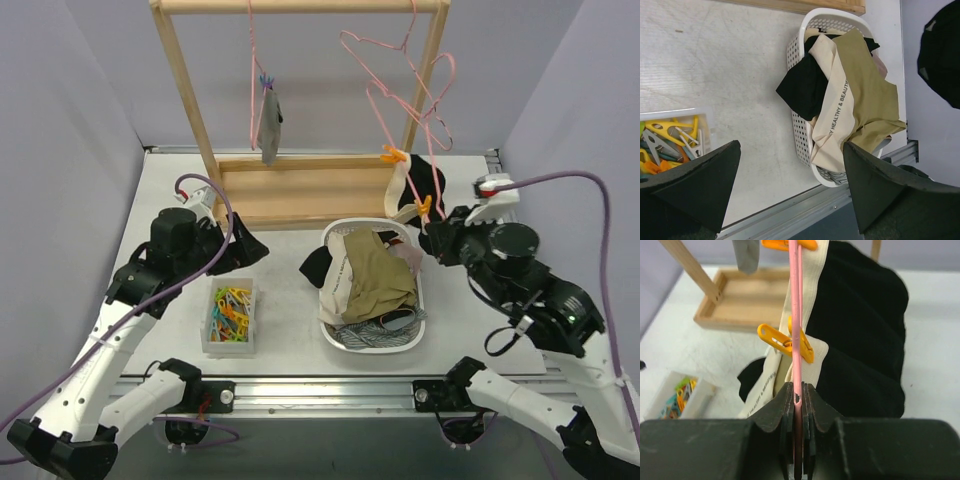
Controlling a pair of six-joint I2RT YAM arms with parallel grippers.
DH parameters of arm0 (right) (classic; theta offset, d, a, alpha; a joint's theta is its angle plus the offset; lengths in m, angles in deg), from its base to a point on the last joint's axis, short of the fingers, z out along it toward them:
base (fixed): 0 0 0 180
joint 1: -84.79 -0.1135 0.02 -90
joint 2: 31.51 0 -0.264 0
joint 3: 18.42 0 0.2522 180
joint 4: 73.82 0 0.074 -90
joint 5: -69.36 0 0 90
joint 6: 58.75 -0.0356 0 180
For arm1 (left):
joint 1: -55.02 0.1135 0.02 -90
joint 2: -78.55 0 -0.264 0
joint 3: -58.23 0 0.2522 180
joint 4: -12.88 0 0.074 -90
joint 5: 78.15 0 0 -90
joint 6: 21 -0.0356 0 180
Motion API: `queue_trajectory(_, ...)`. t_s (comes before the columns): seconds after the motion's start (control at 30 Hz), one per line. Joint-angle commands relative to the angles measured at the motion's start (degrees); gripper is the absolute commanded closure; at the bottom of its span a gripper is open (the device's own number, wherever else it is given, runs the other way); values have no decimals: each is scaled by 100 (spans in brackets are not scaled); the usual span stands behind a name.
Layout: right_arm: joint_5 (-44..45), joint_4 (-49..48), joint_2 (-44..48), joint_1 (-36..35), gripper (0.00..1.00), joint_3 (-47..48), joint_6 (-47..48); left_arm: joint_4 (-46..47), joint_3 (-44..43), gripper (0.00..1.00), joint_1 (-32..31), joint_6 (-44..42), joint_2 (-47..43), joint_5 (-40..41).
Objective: Remove the underwear clipped to the hanger
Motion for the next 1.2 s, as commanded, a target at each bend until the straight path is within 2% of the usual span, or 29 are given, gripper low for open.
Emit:
queue_trajectory(0.0, -523, -454, -248, -140, 100, -807, -361, 627, 256, 8, 0, 197, -246, -217)
queue_trajectory(0.2, -542, -1297, -344, -694, 100, -1871, -976, 1058, 792, 8, -9, 434, -378, -384)
queue_trajectory(0.33, -43, -1684, -546, -1509, 100, -2153, -1336, 1532, 1100, 9, -105, 706, -404, -569)
queue_trajectory(0.47, 222, -1966, -853, -1976, 100, -2259, -1600, 2426, 1408, 9, -360, 1223, -404, -657)
queue_trajectory(0.57, 380, -2028, -933, -2057, 100, -2286, -1636, 2928, 1505, 9, -684, 1488, -255, -578)
queue_trajectory(0.73, 451, -2037, -898, -2066, 100, -2382, -1680, 3694, 1645, 5, -879, 1875, 131, -490)
queue_trajectory(0.83, 433, -2063, -889, -2092, 100, -2540, -1767, 4185, 1847, 5, -879, 2165, 360, -429)
queue_trajectory(1.0, 434, -2142, -652, -2092, 100, -2751, -1803, 4432, 2250, 3, -730, 2534, 676, 28)
queue_trajectory(1.1, 390, -2151, -547, -2101, 100, -2830, -1820, 5214, 2506, 3, -615, 2938, 895, 2)
queue_trajectory(1.17, 355, -2168, -450, -2101, 100, -2901, -1820, 5645, 2498, 6, -528, 3158, 1080, -147)
